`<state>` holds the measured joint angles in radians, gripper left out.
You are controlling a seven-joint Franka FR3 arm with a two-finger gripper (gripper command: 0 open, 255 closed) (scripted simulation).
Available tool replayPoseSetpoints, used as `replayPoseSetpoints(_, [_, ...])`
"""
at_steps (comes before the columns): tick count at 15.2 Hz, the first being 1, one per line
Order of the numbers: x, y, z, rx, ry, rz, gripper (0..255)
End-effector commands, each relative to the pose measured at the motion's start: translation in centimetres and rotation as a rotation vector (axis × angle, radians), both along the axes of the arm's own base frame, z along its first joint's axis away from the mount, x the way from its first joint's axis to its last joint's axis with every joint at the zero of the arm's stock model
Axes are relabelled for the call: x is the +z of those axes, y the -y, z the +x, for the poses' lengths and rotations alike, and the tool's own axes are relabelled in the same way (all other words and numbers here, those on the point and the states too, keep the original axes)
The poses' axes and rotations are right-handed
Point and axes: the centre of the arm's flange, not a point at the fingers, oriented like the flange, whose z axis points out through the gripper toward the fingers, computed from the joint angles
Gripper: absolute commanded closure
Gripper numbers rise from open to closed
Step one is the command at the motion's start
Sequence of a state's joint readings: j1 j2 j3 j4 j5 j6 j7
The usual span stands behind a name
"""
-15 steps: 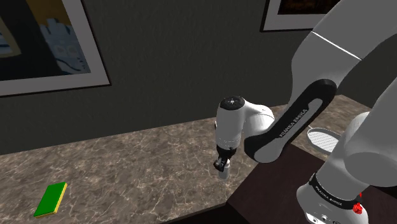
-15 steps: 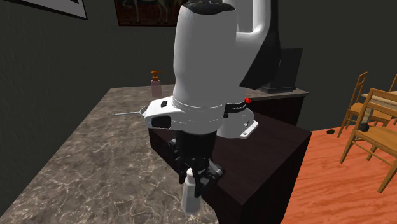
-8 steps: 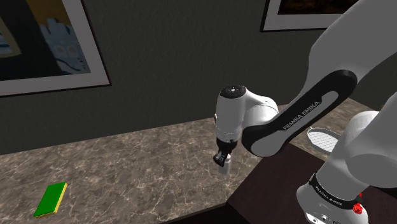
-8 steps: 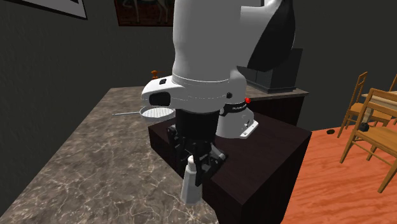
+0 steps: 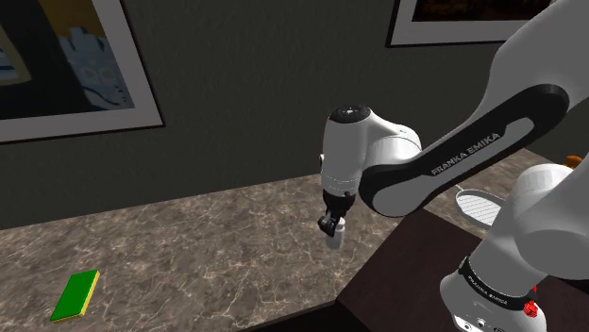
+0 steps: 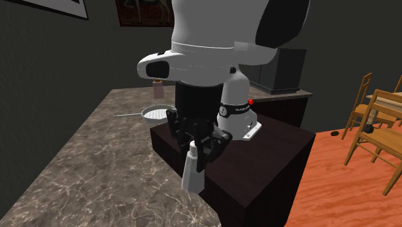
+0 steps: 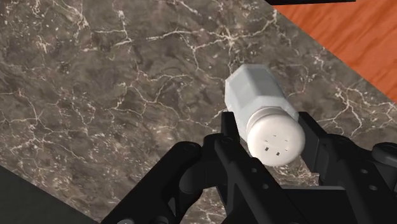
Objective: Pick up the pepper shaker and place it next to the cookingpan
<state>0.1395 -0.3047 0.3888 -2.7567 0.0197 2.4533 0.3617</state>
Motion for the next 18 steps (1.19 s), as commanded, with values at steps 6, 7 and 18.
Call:
replayPoseSetpoints(6, [0.6, 6.7, 0.2, 0.0, -0.001, 0.0, 255])
replayPoseSetpoints(7, [0.6, 8.0, 0.3, 0.0, -0.001, 0.0, 255])
replayPoseSetpoints(18, [0.6, 22.5, 0.9, 0.0, -0.001, 0.0, 255])
